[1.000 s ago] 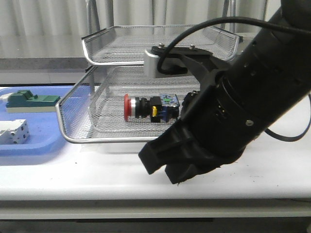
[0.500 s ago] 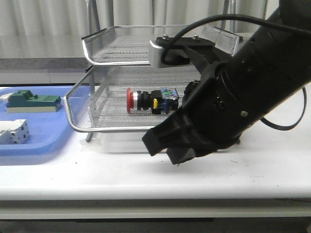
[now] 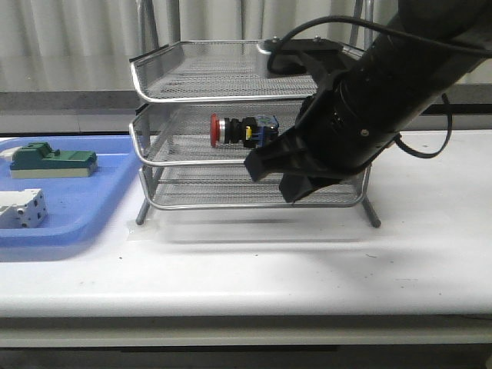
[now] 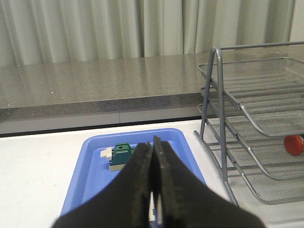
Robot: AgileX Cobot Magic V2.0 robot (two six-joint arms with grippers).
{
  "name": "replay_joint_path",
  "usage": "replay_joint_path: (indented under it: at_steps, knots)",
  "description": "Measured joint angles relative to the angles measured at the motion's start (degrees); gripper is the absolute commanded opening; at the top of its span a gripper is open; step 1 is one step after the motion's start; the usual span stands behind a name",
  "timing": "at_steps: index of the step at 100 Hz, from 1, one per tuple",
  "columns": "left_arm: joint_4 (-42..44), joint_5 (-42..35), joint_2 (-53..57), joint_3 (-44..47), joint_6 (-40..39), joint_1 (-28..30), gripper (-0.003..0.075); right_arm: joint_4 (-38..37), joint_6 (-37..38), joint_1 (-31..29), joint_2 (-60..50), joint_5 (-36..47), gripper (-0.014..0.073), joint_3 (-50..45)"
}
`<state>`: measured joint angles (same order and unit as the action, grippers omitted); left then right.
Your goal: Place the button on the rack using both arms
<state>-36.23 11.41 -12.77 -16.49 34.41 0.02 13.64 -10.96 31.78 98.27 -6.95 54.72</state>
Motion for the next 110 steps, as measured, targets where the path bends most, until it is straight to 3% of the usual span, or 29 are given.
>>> replay_joint_path:
  at_steps: [41,82,110]
  knots:
    - [0.0,0.0,0.0,0.0,0.0,0.0,-0.002,-0.3,0.0,-1.1,-0.5,-2.6,-0.0057,1.1]
    - [0.0,0.0,0.0,0.0,0.0,0.0,-0.002,-0.3,0.0,-1.5,-12.2,-9.4,-0.0057,0.1]
    - [0.0,0.0,0.0,0.0,0.0,0.0,-0.002,-0.3,0.0,-10.5,-24.9,-12.5,-0.0057,-5.7]
